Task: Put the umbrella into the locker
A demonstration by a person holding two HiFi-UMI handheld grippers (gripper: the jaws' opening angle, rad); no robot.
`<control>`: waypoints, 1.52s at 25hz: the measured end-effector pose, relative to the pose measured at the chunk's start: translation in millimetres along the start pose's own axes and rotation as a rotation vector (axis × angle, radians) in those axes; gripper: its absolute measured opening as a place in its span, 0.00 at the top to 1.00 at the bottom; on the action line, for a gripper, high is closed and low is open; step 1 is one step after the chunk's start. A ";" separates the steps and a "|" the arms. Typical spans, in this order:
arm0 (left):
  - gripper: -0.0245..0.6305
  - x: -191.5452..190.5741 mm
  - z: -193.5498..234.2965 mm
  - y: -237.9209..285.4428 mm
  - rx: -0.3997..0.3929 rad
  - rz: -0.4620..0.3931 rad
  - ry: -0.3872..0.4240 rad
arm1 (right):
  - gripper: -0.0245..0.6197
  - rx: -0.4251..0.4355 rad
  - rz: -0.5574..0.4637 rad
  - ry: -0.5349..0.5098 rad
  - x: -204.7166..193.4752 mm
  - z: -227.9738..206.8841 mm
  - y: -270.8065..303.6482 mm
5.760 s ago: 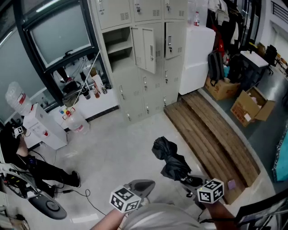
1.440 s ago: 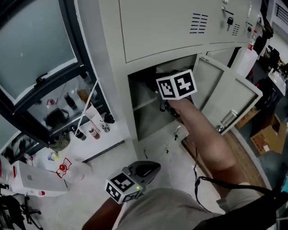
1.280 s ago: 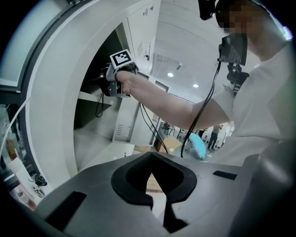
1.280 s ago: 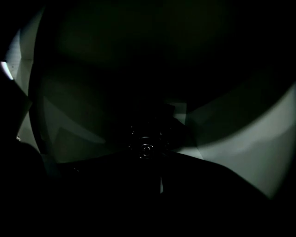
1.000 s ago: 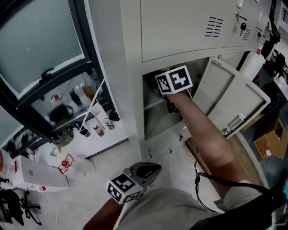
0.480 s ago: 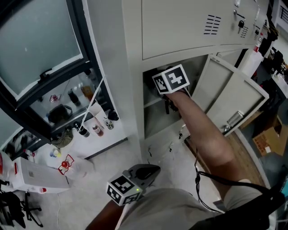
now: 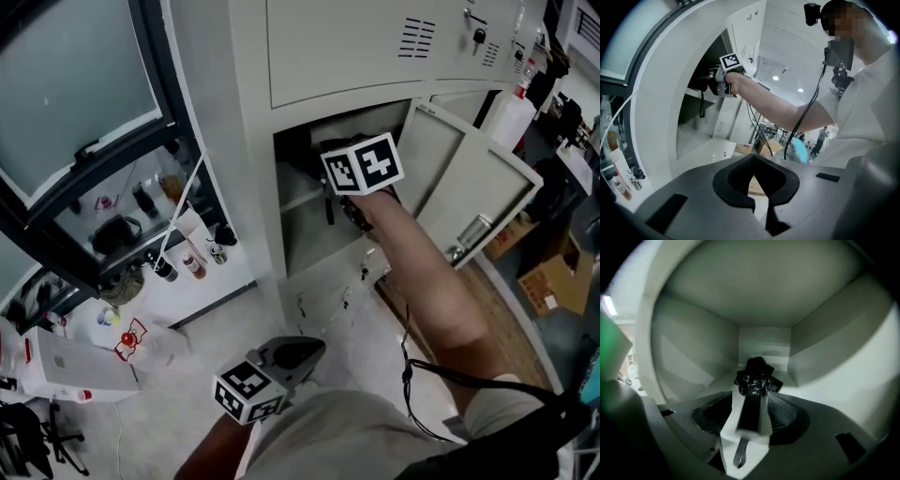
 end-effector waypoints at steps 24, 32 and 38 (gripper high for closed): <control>0.95 -28.8 -169.0 72.3 0.034 0.009 0.041 | 0.84 0.147 -0.028 0.028 -163.0 76.0 -224.4; 0.95 -51.3 -229.7 88.0 0.091 0.012 0.030 | 0.91 0.200 -0.008 0.113 -253.2 109.4 -310.5; 0.95 -68.1 -273.8 106.1 0.102 0.017 0.018 | 0.91 0.226 0.022 0.146 -311.6 128.6 -366.7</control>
Point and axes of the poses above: the fingertips, and each gripper's own axes: y forward along the fingers, z to its left, x out of its top, the point moved 3 cm from there along -y, backward along the fingers
